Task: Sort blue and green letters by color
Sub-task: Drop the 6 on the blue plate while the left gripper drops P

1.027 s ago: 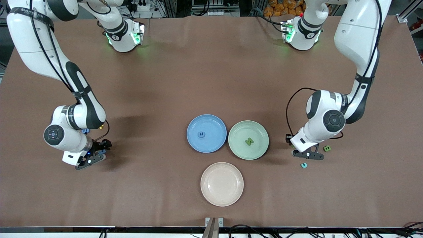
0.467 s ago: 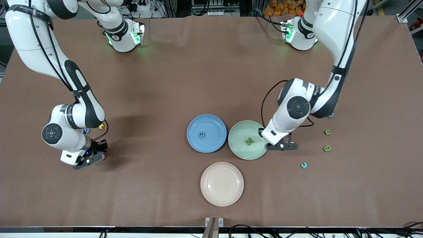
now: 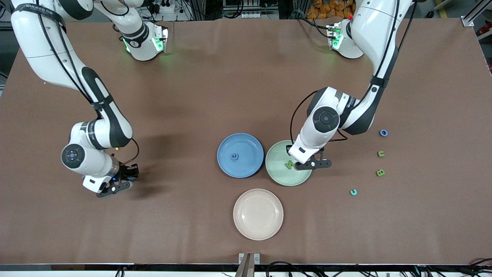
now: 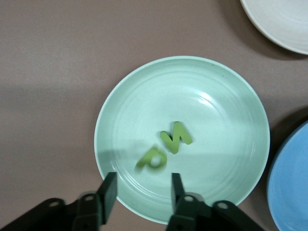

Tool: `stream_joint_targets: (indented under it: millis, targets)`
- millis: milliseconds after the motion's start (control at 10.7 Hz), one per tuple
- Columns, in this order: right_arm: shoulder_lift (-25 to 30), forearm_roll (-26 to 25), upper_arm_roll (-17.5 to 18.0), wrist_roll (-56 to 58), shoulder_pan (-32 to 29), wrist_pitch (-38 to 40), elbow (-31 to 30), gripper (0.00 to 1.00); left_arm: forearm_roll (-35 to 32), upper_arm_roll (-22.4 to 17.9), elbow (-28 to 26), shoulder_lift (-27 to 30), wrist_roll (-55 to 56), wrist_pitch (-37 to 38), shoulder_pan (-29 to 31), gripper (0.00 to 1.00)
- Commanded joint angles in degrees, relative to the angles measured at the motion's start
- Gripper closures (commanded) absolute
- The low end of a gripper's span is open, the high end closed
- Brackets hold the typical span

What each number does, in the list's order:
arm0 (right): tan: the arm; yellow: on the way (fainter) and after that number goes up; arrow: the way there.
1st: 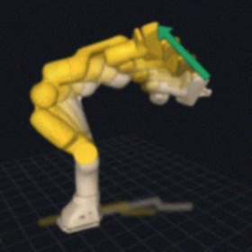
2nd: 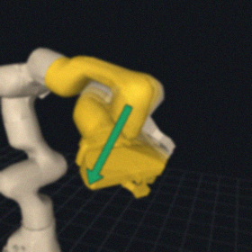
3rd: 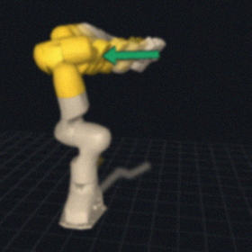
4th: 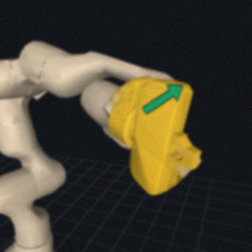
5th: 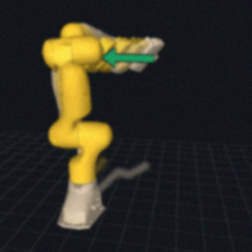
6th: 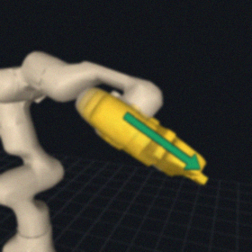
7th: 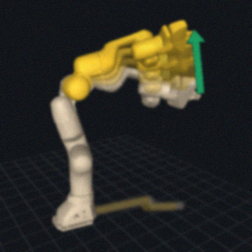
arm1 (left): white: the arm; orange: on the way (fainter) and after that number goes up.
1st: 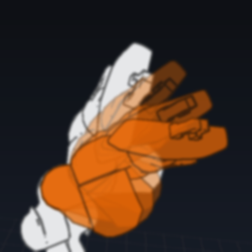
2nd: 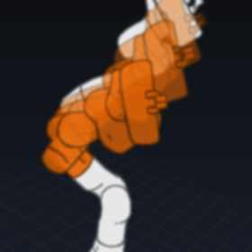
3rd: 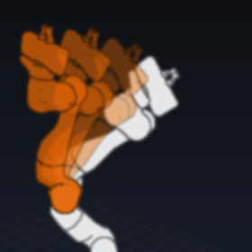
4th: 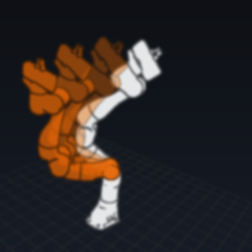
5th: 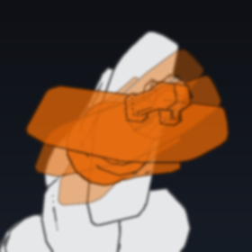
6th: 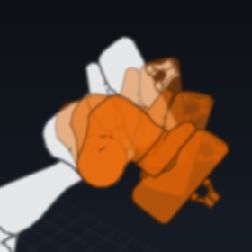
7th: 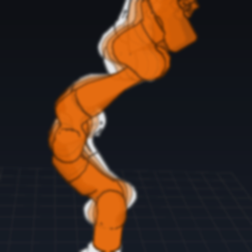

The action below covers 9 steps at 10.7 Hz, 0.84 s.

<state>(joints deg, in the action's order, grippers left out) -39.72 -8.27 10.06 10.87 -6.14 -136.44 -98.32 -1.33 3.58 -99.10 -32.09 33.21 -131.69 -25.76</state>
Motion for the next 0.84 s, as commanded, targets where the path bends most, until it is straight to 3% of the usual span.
stream_joint_targets:
  millis: [0,187,467,747]
  targets:
    - [0.96,0.71,1.89,-15.65,5.32,7.05,5.05,1.00,-1.31,-0.60,1.11,0.28,0.20,1.17,0.71,0.00]
    - [0.78,2.37,1.98,-25.33,9.89,7.68,6.55,1.00,-1.40,-0.25,0.58,1.07,-2.69,1.43,3.69,0.00]
    - [0.70,9.05,1.98,-40.00,17.36,8.57,8.32,1.00,-3.41,-0.07,-2.40,3.08,-13.40,3.28,10.62,0.00]
    - [0.00,10.11,1.89,-57.93,24.58,7.86,9.20,1.00,-3.86,-0.07,-3.64,3.09,-18.95,3.28,16.61,0.00]
